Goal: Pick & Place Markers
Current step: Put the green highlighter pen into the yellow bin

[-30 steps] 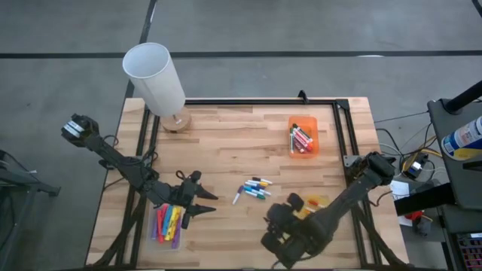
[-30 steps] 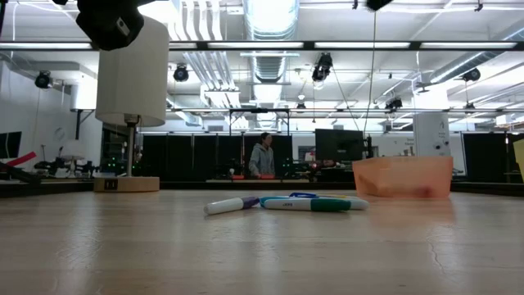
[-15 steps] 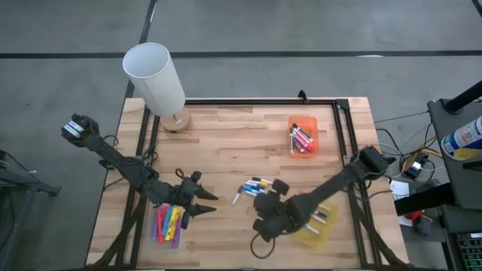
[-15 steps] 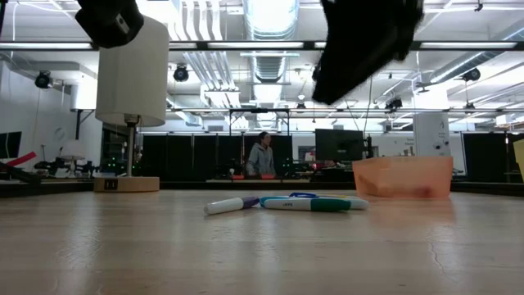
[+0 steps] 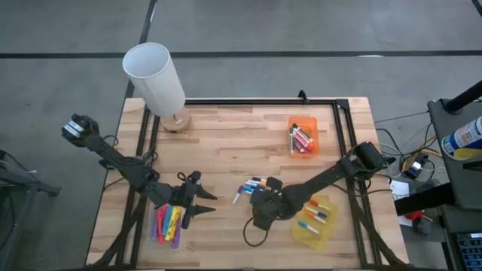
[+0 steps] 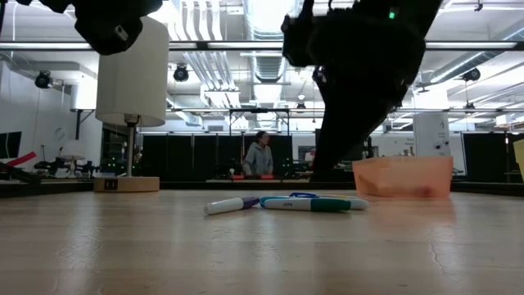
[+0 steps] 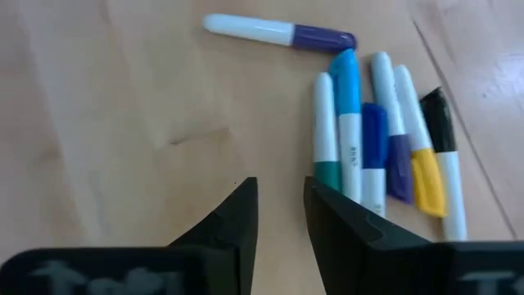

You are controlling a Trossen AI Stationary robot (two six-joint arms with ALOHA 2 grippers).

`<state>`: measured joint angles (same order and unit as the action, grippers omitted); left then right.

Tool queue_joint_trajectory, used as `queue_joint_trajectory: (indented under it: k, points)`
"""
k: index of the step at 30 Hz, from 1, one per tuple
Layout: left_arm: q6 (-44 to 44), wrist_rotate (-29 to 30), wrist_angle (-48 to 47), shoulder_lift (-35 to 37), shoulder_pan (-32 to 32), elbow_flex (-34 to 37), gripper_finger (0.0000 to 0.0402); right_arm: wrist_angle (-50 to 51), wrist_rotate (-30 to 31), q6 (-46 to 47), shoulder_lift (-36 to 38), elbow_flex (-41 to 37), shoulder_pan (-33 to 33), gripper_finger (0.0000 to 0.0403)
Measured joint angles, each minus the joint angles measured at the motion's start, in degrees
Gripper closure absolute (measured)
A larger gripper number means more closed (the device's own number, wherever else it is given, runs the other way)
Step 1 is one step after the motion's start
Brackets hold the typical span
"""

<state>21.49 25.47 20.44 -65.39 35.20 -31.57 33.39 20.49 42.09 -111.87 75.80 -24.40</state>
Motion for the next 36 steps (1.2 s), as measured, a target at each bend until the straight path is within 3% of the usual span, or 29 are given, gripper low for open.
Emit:
queue_joint_trajectory:
  k: [8,18,25,36]
  points:
    - [5.98,-0.03,0.04,-0.01,0.0,0.0,0.0227,-0.89,-0.04,-2.18,0.0,-1.41,1.45,0.0328]
    - [6.16,-0.06,0.05,0.0,0.0,0.0,0.0227,-1.26,-0.12,-2.45,0.02,-2.02,2.13,0.0334]
    - [6.17,-0.03,0.18,0.0,-0.04,0.0,0.0227,-2.95,-4.32,-2.03,0.02,-3.53,2.87,0.0333]
    - [-0.21,1.63,2.37,1.54,-0.22,0.0,0.0227,-4.4,-4.56,-0.81,0.11,-6.29,3.1,0.0341]
